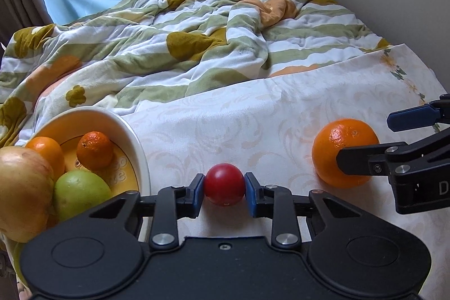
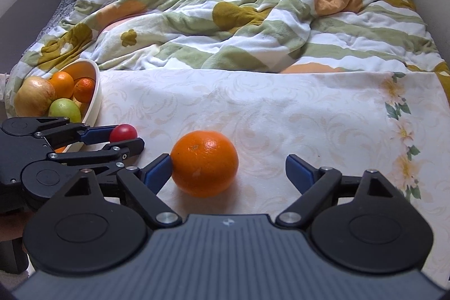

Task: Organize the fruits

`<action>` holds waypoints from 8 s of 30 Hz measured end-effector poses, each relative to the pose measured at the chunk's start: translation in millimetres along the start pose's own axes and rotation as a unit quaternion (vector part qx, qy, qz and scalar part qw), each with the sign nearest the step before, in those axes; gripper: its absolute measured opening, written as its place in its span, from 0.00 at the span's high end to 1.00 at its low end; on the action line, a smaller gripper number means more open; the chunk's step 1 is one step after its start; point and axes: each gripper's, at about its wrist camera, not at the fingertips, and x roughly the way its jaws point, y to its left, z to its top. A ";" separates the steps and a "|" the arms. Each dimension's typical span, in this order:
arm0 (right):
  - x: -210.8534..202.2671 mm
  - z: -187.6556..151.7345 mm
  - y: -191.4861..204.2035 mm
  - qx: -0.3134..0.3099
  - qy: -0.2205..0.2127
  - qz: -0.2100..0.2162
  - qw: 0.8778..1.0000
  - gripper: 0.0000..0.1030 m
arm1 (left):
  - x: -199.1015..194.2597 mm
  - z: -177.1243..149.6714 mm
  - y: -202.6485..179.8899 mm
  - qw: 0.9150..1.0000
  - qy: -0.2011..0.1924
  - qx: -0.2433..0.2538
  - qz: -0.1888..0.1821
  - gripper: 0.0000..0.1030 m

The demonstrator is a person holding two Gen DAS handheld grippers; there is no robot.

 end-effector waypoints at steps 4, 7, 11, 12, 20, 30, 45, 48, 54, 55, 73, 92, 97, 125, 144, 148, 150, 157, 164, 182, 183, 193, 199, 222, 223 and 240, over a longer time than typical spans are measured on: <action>4.0 2.6 2.4 0.000 0.004 0.015 1.000 0.08 | -2.9 -2.7 0.9 1.000 0.002 -0.004 -0.001 0.68; 9.2 2.9 5.5 0.001 0.010 0.032 0.999 0.14 | -5.9 -7.5 0.6 1.000 0.003 -0.008 -0.003 0.68; 14.6 1.1 11.4 0.001 0.021 0.060 0.998 0.30 | -8.5 -12.1 0.3 1.000 0.000 -0.012 -0.002 0.68; 15.9 1.0 12.8 0.000 0.025 0.065 0.998 0.31 | -9.4 -12.8 0.4 1.000 0.000 -0.013 -0.001 0.68; 4.8 -0.5 15.8 -0.004 0.012 0.067 0.998 0.33 | -37.4 -16.5 1.2 0.999 -0.027 -0.028 0.006 0.68; -54.2 -5.5 30.4 -0.033 -0.036 0.074 0.996 0.33 | -107.5 -28.7 -7.6 0.994 -0.086 -0.065 0.026 0.68; -124.2 -17.7 71.0 -0.105 -0.080 0.116 0.984 0.33 | -182.2 -60.5 21.7 0.974 -0.137 -0.150 0.101 0.68; -123.4 -16.7 85.5 -0.111 -0.078 0.125 0.983 0.33 | -184.1 -63.5 37.5 0.972 -0.135 -0.156 0.112 0.68; -108.3 -13.3 116.1 -0.106 -0.071 0.129 0.983 0.33 | -166.0 -69.3 70.7 0.976 -0.115 -0.156 0.103 0.68; -105.0 -12.7 120.5 -0.104 -0.069 0.128 0.984 0.33 | -160.2 -70.0 74.9 0.977 -0.109 -0.151 0.101 0.68; -52.3 -2.6 132.0 -0.046 -0.043 0.071 0.996 0.33 | -104.6 -68.6 94.2 0.991 -0.075 -0.082 0.071 0.48; -36.4 14.9 153.2 -0.069 -0.038 0.077 0.994 0.33 | -142.3 -85.4 113.6 0.982 -0.096 -0.122 0.106 0.06; -21.3 19.2 165.4 -0.090 -0.031 0.079 0.992 0.33 | -153.7 -96.7 122.1 0.979 -0.098 -0.140 0.109 0.06; 24.4 34.3 178.5 -0.118 -0.073 0.027 0.990 0.05 | -158.7 -117.8 140.8 0.981 -0.104 -0.139 0.086 0.06; -124.8 -23.4 138.1 -0.089 -0.113 -0.003 0.990 0.03 | -243.2 -118.1 81.6 0.975 -0.153 -0.144 0.078 0.06; -171.2 -49.7 121.6 -0.067 -0.125 -0.022 0.990 0.00 | -260.8 -121.4 62.3 0.976 -0.157 -0.138 0.068 0.06; -192.3 -65.9 113.9 -0.053 -0.130 -0.038 0.989 0.00 | -267.0 -123.5 51.9 0.977 -0.157 -0.130 0.067 0.06; -238.7 -116.8 92.4 -0.009 -0.134 -0.083 0.987 0.00 | -279.9 -134.3 25.0 0.980 -0.159 -0.107 0.056 0.00; -243.4 -154.1 82.4 0.020 -0.109 -0.110 0.988 0.00 | -275.5 -146.5 10.0 0.983 -0.144 -0.097 0.052 0.00; -241.3 -168.3 80.2 0.040 -0.102 -0.122 0.986 0.00 | -274.9 -150.7 11.6 0.985 -0.139 -0.087 0.057 0.00; -241.0 -168.1 80.3 0.039 -0.102 -0.122 0.987 0.00 | -274.6 -150.7 13.0 0.985 -0.139 -0.087 0.058 0.00; -240.5 -166.8 81.1 0.040 -0.102 -0.123 0.986 0.00 | -273.2 -151.2 21.2 0.984 -0.141 -0.085 0.066 0.00; -240.0 -166.7 81.8 0.039 -0.101 -0.123 0.986 0.00 | -273.1 -151.6 20.9 0.984 -0.143 -0.085 0.065 0.00; -239.8 -167.9 80.0 0.038 -0.098 -0.125 0.987 0.00 | -267.0 -147.4 15.1 0.985 -0.136 -0.084 0.068 0.00; -239.8 -167.8 79.9 0.038 -0.098 -0.124 0.987 0.00 | -267.2 -147.4 15.1 0.985 -0.136 -0.084 0.069 0.00; -240.5 -167.2 80.6 0.038 -0.098 -0.125 0.987 0.00 | -267.6 -146.9 21.7 0.982 -0.129 -0.106 0.087 0.00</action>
